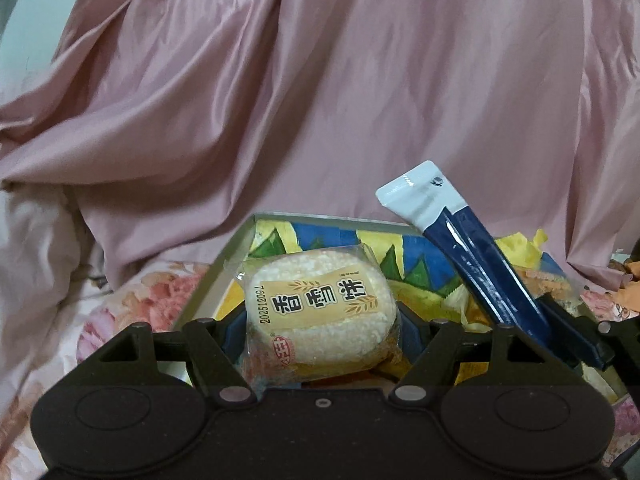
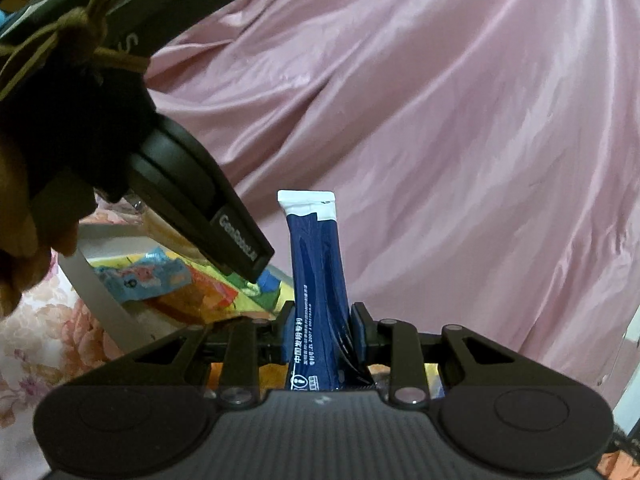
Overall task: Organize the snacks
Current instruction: 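Lift and carry the rice cake and blue stick pack over the box with both tools, then open both tools to release the rice cake and blue stick into the box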
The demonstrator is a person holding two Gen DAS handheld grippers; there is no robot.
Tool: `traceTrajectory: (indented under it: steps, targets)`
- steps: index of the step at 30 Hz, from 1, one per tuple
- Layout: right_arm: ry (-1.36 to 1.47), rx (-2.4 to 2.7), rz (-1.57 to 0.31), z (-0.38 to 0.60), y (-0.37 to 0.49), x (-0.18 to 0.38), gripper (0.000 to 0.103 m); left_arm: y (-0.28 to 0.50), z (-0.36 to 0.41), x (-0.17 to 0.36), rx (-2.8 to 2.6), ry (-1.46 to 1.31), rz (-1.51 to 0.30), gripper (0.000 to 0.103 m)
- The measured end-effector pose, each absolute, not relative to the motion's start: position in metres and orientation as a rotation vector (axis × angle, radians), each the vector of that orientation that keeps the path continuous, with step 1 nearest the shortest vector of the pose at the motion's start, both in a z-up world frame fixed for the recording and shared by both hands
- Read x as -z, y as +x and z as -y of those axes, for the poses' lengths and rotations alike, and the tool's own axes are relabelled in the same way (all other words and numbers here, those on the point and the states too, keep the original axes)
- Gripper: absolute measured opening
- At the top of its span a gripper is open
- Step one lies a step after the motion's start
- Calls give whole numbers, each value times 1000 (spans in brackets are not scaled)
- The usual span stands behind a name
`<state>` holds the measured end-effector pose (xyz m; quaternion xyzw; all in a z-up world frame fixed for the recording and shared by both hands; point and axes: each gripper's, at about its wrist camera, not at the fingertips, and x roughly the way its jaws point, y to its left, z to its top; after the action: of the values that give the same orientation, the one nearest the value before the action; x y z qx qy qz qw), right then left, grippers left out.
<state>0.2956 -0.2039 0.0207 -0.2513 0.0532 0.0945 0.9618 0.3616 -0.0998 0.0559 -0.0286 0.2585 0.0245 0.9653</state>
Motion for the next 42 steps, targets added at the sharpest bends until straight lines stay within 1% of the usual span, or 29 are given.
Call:
traceTrajectory:
  steps: [13, 20, 26, 27, 29, 30, 31, 32, 35, 36, 37, 39, 40, 41, 42]
  targets:
    - [-497, -216, -202, 206, 311, -13, 33, 369, 105, -41, -58, -58, -580, 74]
    - [-492, -219, -219, 208, 309, -14, 34, 372, 105, -38, -61, -65, -594, 74]
    - [-487, -217, -224, 209, 310, -14, 36, 374, 104, -37, -74, -77, -612, 79]
    - [-487, -216, -224, 209, 310, -14, 36, 374, 103, -37, -75, -88, -611, 81]
    - [-486, -216, -223, 208, 312, -14, 41, 373, 102, -39, -82, -107, -608, 86]
    - [-485, -213, -222, 209, 313, -14, 44, 372, 101, -39, -85, -116, -603, 89]
    - [-483, -210, -219, 209, 313, -14, 50, 371, 100, -40, -86, -123, -597, 92]
    - [-481, -207, -217, 209, 313, -14, 55, 370, 99, -41, -87, -128, -589, 93]
    - [-472, -201, -213, 211, 315, -14, 64, 366, 97, -44, -102, -130, -568, 94]
    - [-469, -201, -212, 211, 315, -13, 65, 365, 97, -45, -106, -132, -564, 97]
    - [-467, -201, -211, 211, 314, -14, 69, 364, 95, -46, -112, -136, -559, 102]
    - [-463, -201, -204, 211, 313, -14, 76, 360, 93, -47, -124, -143, -543, 102]
    - [-460, -202, -200, 211, 312, -14, 81, 359, 91, -48, -127, -147, -537, 102]
    - [-457, -201, -195, 212, 311, -14, 85, 358, 89, -49, -129, -152, -531, 102]
    - [-454, -199, -189, 212, 311, -15, 86, 357, 88, -49, -131, -156, -528, 102]
